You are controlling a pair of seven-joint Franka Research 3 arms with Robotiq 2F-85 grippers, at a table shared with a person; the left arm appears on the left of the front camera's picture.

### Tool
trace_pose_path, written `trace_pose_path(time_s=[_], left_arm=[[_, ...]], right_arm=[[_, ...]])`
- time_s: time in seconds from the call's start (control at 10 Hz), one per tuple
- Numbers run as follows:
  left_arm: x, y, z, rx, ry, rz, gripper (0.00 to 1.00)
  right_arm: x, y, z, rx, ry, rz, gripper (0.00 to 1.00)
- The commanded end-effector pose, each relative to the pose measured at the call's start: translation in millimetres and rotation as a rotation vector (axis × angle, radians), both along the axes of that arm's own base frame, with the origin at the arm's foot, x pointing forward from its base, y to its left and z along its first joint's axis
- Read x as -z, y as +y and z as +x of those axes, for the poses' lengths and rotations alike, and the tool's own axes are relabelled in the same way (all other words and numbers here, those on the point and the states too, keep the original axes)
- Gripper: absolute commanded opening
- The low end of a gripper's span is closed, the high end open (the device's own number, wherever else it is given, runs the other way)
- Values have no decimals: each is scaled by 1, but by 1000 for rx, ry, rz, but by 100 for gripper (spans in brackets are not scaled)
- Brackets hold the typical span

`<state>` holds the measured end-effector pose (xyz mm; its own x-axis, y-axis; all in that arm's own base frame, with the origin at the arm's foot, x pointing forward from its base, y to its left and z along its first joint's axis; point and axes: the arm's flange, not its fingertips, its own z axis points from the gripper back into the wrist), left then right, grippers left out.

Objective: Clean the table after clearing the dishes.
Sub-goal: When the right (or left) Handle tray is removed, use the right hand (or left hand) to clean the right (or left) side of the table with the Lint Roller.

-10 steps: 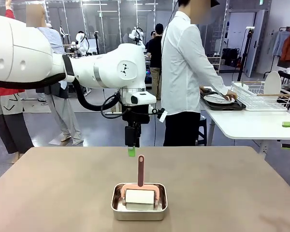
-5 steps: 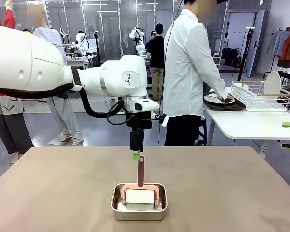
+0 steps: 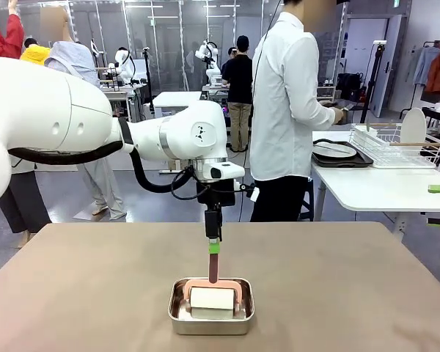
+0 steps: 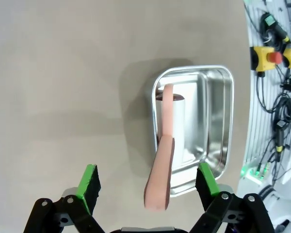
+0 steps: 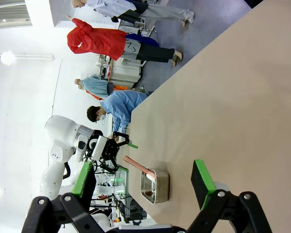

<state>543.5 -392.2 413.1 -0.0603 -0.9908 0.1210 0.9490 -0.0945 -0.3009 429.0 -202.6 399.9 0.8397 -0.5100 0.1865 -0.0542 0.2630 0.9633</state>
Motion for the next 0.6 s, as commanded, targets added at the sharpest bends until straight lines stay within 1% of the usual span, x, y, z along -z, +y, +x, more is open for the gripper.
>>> trace_pose_path(time_s=[0.0, 0.1, 0.2, 0.3, 0.4, 0.5], left_arm=[[-1, 0, -3, -20, 79, -9, 100], [3, -1, -4, -25, 108, 24, 100], [6, -2, -4, -24, 113, 42, 82], [8, -2, -5, -21, 119, 52, 68], [10, -3, -5, -23, 123, 57, 36], [10, -3, -5, -24, 133, 50, 10]], right_arm=[[-3, 1, -2, -10, 0, -6, 100], [-3, 1, -2, -10, 0, -6, 100], [-3, 1, -2, -10, 0, -6, 100], [-3, 1, -2, -10, 0, -6, 100], [-3, 1, -2, -10, 0, -6, 100], [-3, 1, -2, -10, 0, -6, 100]])
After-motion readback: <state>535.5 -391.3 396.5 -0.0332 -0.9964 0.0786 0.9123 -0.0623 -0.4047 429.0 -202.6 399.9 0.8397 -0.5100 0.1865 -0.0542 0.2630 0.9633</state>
